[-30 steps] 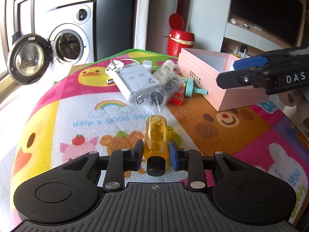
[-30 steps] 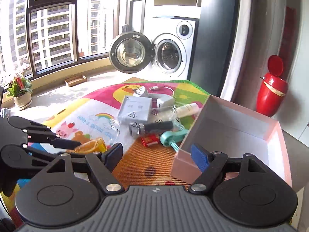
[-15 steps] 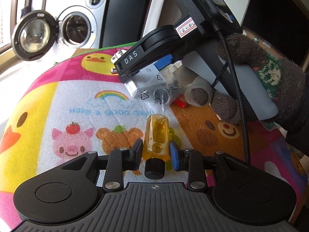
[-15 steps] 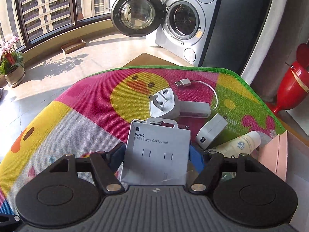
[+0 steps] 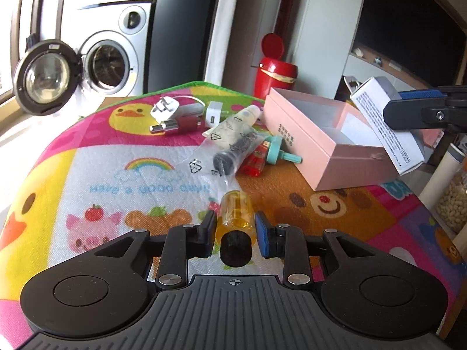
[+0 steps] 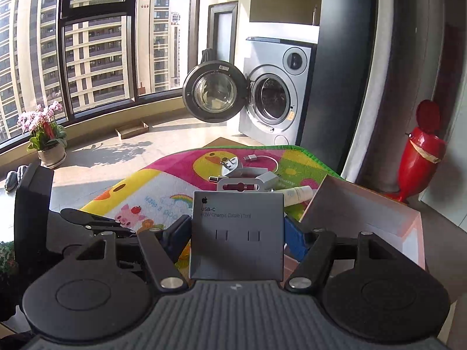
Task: Organize rigid objects
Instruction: 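Carry the bottle and USB-C box into the pink box and open both tools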
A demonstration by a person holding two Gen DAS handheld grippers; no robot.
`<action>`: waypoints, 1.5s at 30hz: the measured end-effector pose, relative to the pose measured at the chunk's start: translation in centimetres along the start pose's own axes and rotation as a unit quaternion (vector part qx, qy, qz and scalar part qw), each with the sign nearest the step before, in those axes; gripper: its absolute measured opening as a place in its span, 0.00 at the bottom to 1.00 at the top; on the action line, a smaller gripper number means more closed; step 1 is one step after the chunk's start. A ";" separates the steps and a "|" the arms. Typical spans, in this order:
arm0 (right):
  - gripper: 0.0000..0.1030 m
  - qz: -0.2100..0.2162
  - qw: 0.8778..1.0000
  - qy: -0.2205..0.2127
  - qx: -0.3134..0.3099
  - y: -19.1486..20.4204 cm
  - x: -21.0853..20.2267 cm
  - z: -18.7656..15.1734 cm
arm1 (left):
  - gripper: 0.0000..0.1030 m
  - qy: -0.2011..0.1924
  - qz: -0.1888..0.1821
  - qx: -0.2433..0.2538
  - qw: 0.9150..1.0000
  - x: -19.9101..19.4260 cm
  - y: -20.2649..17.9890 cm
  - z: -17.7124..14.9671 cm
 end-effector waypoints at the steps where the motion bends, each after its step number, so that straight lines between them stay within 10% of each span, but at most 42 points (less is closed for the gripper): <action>1: 0.66 -0.012 1.000 0.000 0.010 -0.9 -1.1 -1.4 | 0.31 -0.002 -0.008 0.019 1.000 -0.5 -1.0 0.0; 15: 0.66 -0.088 0.986 -0.012 0.141 -7.9 -7.2 -12.5 | 0.31 -0.014 -0.067 0.170 0.983 -3.5 -12.4 1.1; 21: 0.66 -0.117 0.982 -0.075 0.128 -10.0 -8.1 -8.6 | 0.31 -0.072 -0.080 0.172 0.979 -3.6 -13.5 10.5; 28: 0.66 -0.151 0.980 -0.061 0.117 -14.7 -1.2 -1.3 | 0.31 -0.040 -0.075 0.126 0.988 5.1 -12.5 19.8; 38: 0.67 -0.113 0.986 0.041 0.112 -17.3 10.1 -2.2 | 0.31 0.031 -0.065 0.128 0.989 14.7 -12.3 19.3; 45: 0.77 -0.124 0.986 0.010 0.108 -16.0 6.5 -4.4 | 0.32 0.061 -0.062 0.126 0.988 16.8 -12.0 17.8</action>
Point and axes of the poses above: each gripper's, at about its wrist camera, not at the fingertips, and x roughly the way its jaws point, y to its left, z to its top, the point moved 7 cm from there along x, roughly the way its jaws point, and after that the axes turned 12 degrees about y, right-handed, at the moved point
